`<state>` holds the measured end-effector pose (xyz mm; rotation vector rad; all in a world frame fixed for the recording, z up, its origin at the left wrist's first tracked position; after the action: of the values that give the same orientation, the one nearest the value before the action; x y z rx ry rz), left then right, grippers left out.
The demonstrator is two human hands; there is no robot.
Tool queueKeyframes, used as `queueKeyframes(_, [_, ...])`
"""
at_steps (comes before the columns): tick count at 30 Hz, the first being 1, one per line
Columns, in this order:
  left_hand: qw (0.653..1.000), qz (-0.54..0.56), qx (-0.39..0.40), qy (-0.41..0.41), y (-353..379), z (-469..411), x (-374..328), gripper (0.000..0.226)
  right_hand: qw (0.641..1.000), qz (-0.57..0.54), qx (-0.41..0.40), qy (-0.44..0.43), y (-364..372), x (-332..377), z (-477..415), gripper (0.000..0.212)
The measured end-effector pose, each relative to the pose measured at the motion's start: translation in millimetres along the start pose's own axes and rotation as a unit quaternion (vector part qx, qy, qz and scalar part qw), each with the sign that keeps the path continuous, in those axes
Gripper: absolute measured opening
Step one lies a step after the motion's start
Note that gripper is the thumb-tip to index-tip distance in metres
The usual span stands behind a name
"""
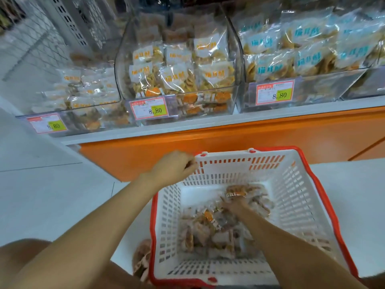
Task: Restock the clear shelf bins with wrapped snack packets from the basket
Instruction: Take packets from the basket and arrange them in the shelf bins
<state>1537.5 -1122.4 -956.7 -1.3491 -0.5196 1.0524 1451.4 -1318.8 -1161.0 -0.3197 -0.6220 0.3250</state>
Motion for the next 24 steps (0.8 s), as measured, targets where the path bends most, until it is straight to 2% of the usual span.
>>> queueKeyframes(2, [0.994, -0.015, 0.091, -0.053, 28.7, 12.6, 28.9, 0.025, 0.997, -0.037, -0.057, 0.029, 13.0, -1.3, -2.0, 0.050])
queueKeyframes(3, [0.990, -0.029, 0.112, -0.076, 37.3, 18.2, 40.1, 0.023, 0.995, -0.047, -0.073, 0.041, 16.6, -2.0, -3.0, 0.053])
queueKeyframes(5, [0.988, -0.051, 0.108, -0.100, 46.5, 25.5, 54.2, 0.022, 0.992, -0.072, -0.074, 0.070, 20.4, 2.4, -2.2, 0.051])
queueKeyframes(6, [0.988, -0.060, 0.097, -0.102, 48.7, 26.3, 56.6, 0.023, 0.989, -0.089, -0.084, 0.082, 21.8, 0.0, -9.9, 0.057])
queueKeyframes(8, [0.988, -0.083, 0.087, -0.096, 51.9, 24.9, 55.2, 0.024, 0.990, -0.043, -0.092, 0.101, 18.7, -6.7, -12.7, 0.089])
queueKeyframes(9, [0.987, -0.098, 0.085, -0.093, 54.0, 23.9, 53.9, 0.024, 0.989, -0.029, -0.100, 0.101, 19.4, -10.9, -19.8, 0.093])
queueKeyframes(10, [0.986, -0.110, 0.085, -0.091, 56.6, 23.1, 53.0, 0.024, 0.990, -0.042, -0.102, 0.091, 18.9, -10.7, -16.5, 0.085])
queueKeyframes(13, [0.985, -0.108, 0.087, -0.101, 60.7, 23.4, 53.0, 0.025, 0.975, -0.201, -0.033, 0.090, 25.4, -1.5, 0.9, 0.063])
queueKeyframes(18, [0.987, -0.050, 0.100, -0.113, 58.3, 32.2, 51.7, 0.024, 0.890, -0.426, 0.057, 0.154, 32.5, 1.3, 1.1, 0.014])
queueKeyframes(21, [0.985, 0.031, 0.105, -0.130, 53.7, 37.0, 47.9, 0.025, 0.831, -0.521, 0.121, 0.157, 21.4, 11.1, 21.9, 0.005])
queueKeyframes(24, [0.972, 0.166, 0.101, -0.132, 43.3, 38.9, 39.2, 0.040, 0.793, -0.551, 0.231, 0.122, 0.7, 20.9, 45.4, 0.017])
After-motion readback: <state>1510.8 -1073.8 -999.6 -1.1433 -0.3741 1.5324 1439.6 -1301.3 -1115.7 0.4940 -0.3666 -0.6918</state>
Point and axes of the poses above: each hand's wrist, its own z-axis away from the middle knuckle, its own y-axis out of the palm, x = y × z, the point moved 2 cm from there along -z, towards the middle knuckle, and after that the axes turned 4 degrees about -y, right-handed, at the moved point
